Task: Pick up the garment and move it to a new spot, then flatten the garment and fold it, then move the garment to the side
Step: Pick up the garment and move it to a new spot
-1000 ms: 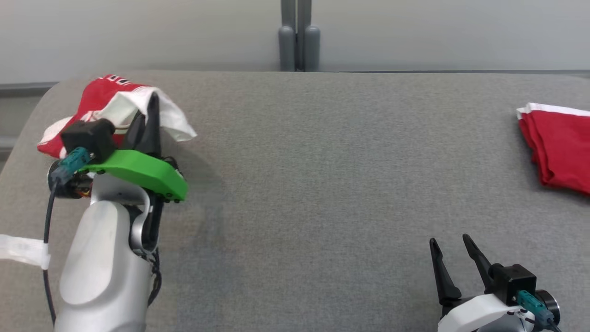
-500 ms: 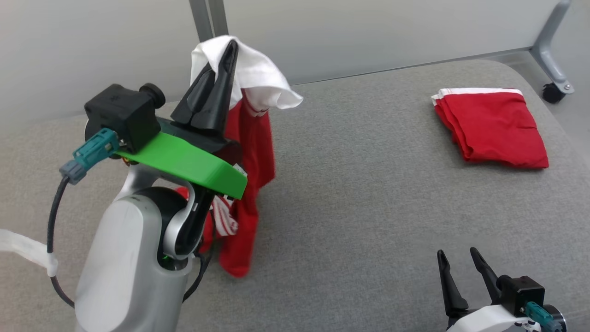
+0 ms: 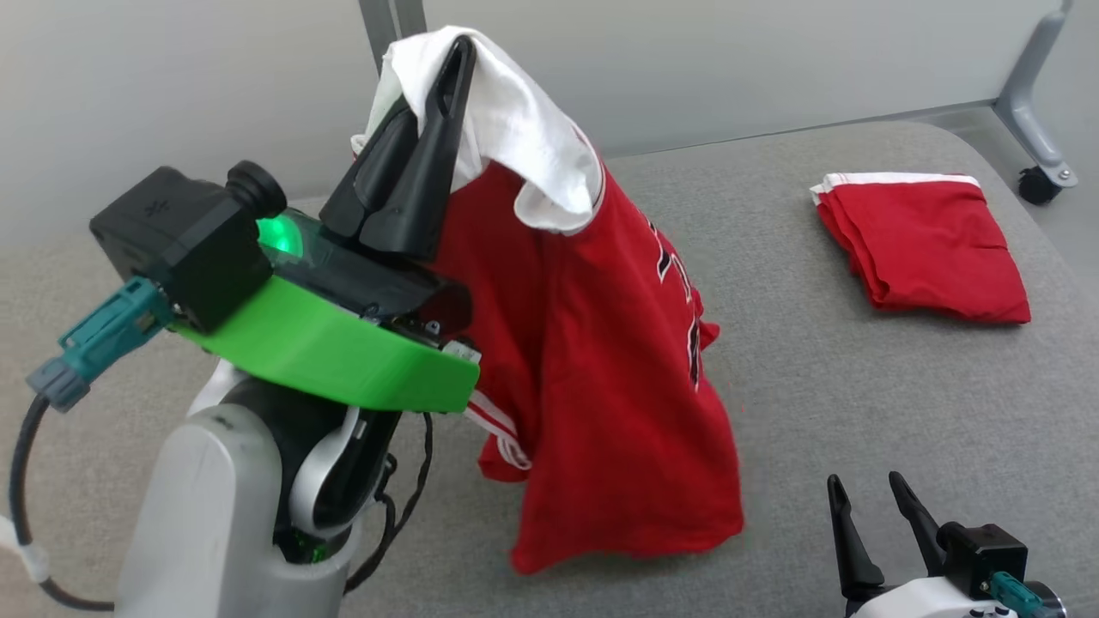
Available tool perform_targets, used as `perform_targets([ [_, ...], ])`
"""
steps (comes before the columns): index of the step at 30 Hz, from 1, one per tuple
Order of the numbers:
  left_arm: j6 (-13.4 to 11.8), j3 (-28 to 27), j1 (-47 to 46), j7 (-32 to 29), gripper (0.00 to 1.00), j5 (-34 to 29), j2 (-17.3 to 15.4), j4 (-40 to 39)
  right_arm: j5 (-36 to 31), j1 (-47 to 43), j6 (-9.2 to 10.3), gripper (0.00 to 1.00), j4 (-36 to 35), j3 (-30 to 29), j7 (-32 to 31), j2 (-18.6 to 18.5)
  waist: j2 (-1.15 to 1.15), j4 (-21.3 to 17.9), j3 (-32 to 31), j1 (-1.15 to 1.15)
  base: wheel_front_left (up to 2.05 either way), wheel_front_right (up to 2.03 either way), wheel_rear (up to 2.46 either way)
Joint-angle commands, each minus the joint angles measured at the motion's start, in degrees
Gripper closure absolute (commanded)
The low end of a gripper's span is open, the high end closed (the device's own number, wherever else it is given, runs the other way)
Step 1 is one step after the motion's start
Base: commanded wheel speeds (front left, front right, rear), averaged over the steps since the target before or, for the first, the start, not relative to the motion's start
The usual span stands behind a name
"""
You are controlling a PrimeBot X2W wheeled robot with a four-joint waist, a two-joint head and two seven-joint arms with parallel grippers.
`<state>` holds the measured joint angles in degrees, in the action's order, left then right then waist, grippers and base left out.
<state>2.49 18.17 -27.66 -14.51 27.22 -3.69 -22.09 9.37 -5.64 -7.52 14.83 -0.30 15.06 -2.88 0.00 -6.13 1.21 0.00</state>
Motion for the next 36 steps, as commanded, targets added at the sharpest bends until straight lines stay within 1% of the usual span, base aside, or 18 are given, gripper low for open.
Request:
perform_targets([
  [1,-0.44,-0.10,1.27,-0.63,1.00,1.28,-0.20,-0.94,-0.41,-0.27,0.06,0.00,0.00,-0.01,0.17,-0.05,0.00,1.53,-0.21,0.00,0.00,0.00,0.00],
  [4,-0.83,-1.06,1.94,-1.81,1.00,3.18,-0.74,-2.14,-0.47,0.51,0.06,0.00,-0.16,0.32,0.17,-0.05,0.00,2.97,0.31,0.00,0.00,0.00,0.00],
  [6,-0.65,-1.44,2.28,-2.06,1.00,5.36,-0.52,-0.32,-0.57,1.23,0.06,0.00,-0.17,0.67,0.17,-0.04,0.00,3.60,0.82,0.00,0.00,0.00,0.00],
  [8,-0.31,-2.37,1.92,-1.65,1.00,7.21,-0.32,2.76,-0.53,1.96,0.06,0.00,-0.13,1.10,0.17,-0.06,0.00,3.85,1.58,0.00,0.00,0.00,0.00],
  [11,0.62,-2.79,0.20,-0.49,1.00,9.32,-0.11,9.66,-0.44,3.42,0.06,0.00,-0.19,1.85,0.17,-0.06,0.00,3.57,3.22,0.00,0.00,0.00,0.00],
  [14,1.27,-1.78,-1.81,1.04,1.00,9.43,0.12,16.59,-0.34,4.73,0.06,0.00,-0.33,2.61,0.17,-0.05,0.00,2.63,5.24,0.00,0.00,0.00,0.00],
  [16,1.55,-0.06,-3.31,2.36,1.00,9.63,0.37,21.21,-0.13,5.56,0.06,0.00,-0.34,2.56,0.17,-0.10,0.00,1.80,6.87,0.00,0.00,0.00,0.00],
  [20,2.35,6.50,-6.36,5.83,1.00,11.09,0.69,29.80,0.68,6.61,0.06,0.00,-0.13,2.82,0.17,-0.06,0.00,-0.12,9.82,0.00,0.00,0.00,0.00],
  [25,2.79,19.36,-11.17,11.16,1.00,14.38,0.69,37.46,2.57,7.96,0.06,0.00,0.23,4.08,0.17,-0.06,0.00,-3.48,12.58,0.00,0.00,0.00,0.00],
  [28,3.18,27.02,-13.64,12.31,1.00,17.92,0.67,40.53,3.62,8.72,0.06,0.00,0.53,4.83,0.17,-0.05,0.00,-5.65,13.34,0.00,0.00,0.00,0.00],
  [32,3.81,34.97,-16.29,13.54,1.00,22.99,0.64,42.14,4.95,9.21,0.06,0.00,0.92,5.58,0.17,-0.05,0.00,-8.10,13.55,0.00,0.00,0.00,0.00],
  [33,3.90,38.07,-17.35,14.26,1.00,25.49,0.62,42.96,5.41,9.12,0.06,0.00,1.21,5.82,0.17,-0.05,0.00,-9.03,13.36,0.00,0.00,0.00,0.00],
  [34,3.46,39.08,-17.97,14.84,0.67,25.68,0.59,43.48,5.63,9.00,0.06,0.00,1.36,5.98,0.16,-0.05,0.00,-9.38,13.27,0.00,0.00,0.00,0.00],
  [35,3.12,40.45,-18.68,15.41,0.09,26.28,0.61,44.00,5.86,8.86,0.06,0.00,1.52,6.13,0.17,-0.04,0.00,-9.72,13.21,0.00,0.00,0.00,0.00],
  [36,2.90,41.50,-18.80,15.35,0.00,27.01,0.61,44.54,5.99,8.80,0.06,0.00,1.61,6.05,0.17,-0.04,0.00,-9.90,13.16,0.00,0.00,0.00,0.00],
])
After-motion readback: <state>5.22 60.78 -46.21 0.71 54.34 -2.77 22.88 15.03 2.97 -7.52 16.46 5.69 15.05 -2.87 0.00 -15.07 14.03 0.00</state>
